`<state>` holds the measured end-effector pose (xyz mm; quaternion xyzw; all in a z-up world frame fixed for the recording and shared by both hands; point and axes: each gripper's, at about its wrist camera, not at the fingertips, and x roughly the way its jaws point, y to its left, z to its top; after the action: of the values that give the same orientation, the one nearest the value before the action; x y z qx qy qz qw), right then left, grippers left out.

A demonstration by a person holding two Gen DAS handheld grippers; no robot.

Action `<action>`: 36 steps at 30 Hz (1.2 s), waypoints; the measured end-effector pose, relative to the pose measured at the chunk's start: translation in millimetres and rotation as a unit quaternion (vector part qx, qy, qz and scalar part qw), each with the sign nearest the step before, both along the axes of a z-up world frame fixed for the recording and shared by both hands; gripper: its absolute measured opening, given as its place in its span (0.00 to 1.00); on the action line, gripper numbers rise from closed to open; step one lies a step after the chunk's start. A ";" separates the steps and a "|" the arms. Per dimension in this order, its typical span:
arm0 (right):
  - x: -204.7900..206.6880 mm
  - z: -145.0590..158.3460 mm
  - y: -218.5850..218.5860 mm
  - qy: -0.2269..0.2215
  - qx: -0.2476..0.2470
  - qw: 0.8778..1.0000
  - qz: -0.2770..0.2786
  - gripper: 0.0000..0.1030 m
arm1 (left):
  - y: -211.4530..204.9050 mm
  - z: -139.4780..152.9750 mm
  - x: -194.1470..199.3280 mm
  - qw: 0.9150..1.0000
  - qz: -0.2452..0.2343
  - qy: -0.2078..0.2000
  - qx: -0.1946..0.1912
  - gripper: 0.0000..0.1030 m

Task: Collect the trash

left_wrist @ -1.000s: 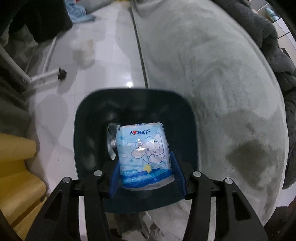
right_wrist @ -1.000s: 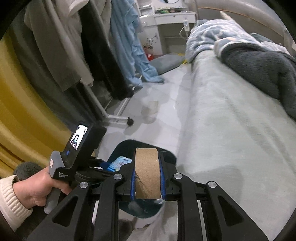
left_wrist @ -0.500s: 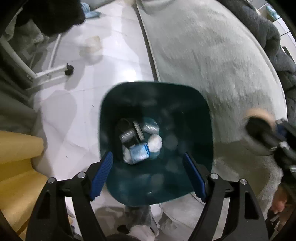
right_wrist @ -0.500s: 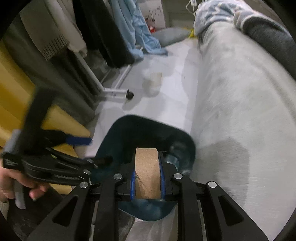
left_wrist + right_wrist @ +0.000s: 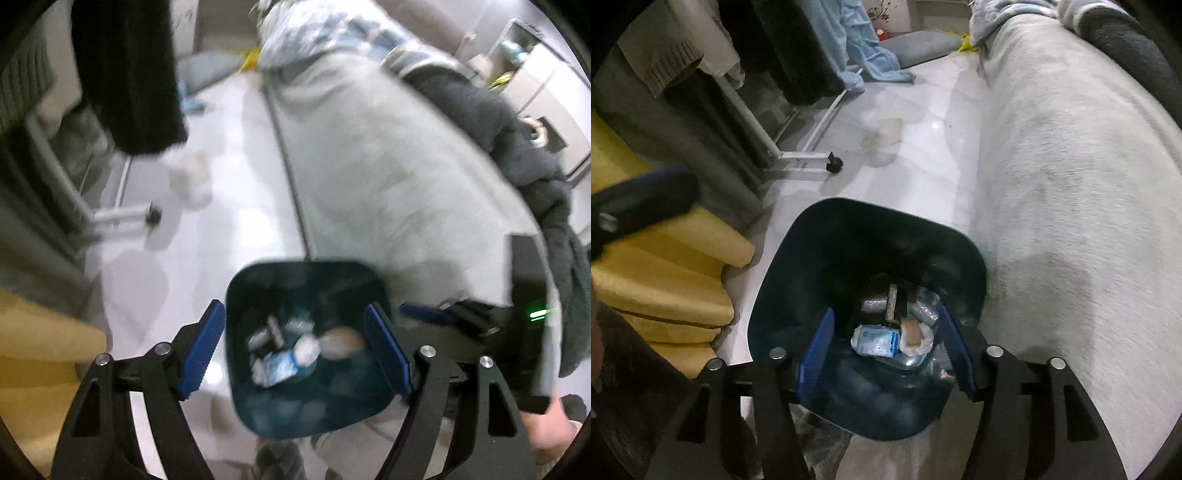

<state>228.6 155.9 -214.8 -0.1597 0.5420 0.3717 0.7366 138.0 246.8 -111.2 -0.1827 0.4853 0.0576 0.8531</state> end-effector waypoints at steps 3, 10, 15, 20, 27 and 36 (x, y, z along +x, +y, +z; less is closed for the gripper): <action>-0.9 23.2 -9.8 -0.017 0.013 1.000 -0.017 0.69 | -14.2 27.0 -2.9 0.999 -0.011 -0.051 0.014 0.78; 0.0 99.4 -60.0 -0.100 0.062 0.990 -0.082 0.80 | -58.1 94.4 -24.7 0.980 -0.036 -0.176 0.086 0.86; -17.2 153.1 -116.3 -0.190 0.088 0.969 -0.133 0.91 | -82.6 127.8 -50.8 0.965 -0.032 -0.246 0.082 0.93; -49.8 185.0 -187.1 -0.261 0.100 0.940 -0.198 0.97 | -119.2 142.3 -66.1 0.956 -0.050 -0.271 0.098 0.95; -94.8 199.1 -265.5 -0.304 0.102 0.913 -0.251 0.97 | -159.5 155.8 -88.8 0.944 -0.045 -0.294 0.145 0.97; -155.9 204.5 -303.4 -0.334 0.117 0.897 -0.264 0.97 | -182.9 155.2 -108.9 0.938 -0.061 -0.307 0.151 0.97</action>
<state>72.7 -147.4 -10.3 -0.0377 0.2390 0.1492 0.9587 29.1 63.9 44.0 -0.0308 0.1957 0.0187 0.9800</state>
